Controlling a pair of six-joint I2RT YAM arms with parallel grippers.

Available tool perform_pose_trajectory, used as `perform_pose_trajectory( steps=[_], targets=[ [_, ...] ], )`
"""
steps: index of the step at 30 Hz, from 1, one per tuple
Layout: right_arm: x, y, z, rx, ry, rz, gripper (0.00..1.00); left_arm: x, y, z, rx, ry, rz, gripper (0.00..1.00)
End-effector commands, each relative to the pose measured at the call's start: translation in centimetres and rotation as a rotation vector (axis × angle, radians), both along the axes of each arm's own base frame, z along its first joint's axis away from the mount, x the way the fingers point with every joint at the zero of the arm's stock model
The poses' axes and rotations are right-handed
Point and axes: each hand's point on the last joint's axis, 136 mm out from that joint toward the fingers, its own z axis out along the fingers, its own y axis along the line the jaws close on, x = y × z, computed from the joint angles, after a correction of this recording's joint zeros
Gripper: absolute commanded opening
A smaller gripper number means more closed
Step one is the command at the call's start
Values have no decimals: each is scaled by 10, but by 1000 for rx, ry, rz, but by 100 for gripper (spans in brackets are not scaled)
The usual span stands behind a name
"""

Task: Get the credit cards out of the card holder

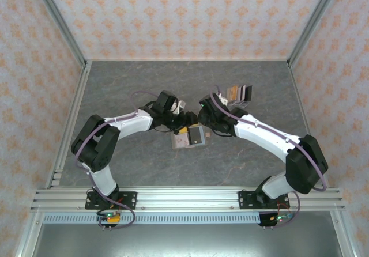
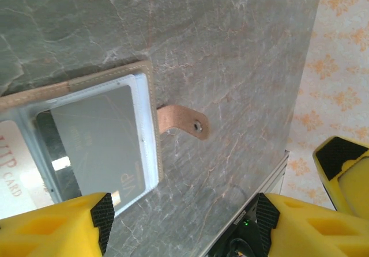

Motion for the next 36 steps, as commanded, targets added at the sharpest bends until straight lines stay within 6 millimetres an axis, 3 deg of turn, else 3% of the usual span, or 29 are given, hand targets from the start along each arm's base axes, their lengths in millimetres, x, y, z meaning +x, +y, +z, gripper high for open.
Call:
perform_pose_trajectory(
  steps=[1,4,7,15,25,36],
  targets=[
    [-3,4,-14,-32,43,50,38,5,16,-6,68,4,46,69],
    [-4,16,-29,-32,101,104,29,1,30,-17,135,20,65,65],
    [-5,21,-46,-46,152,120,22,-2,31,-25,136,43,63,55],
    [-6,20,-82,-112,237,117,19,-7,27,-36,126,78,33,37],
    [-12,25,-114,-123,319,132,19,-11,27,-54,140,124,22,34],
    [-17,30,-123,-86,352,134,19,-12,26,-62,136,126,19,33]
  ],
)
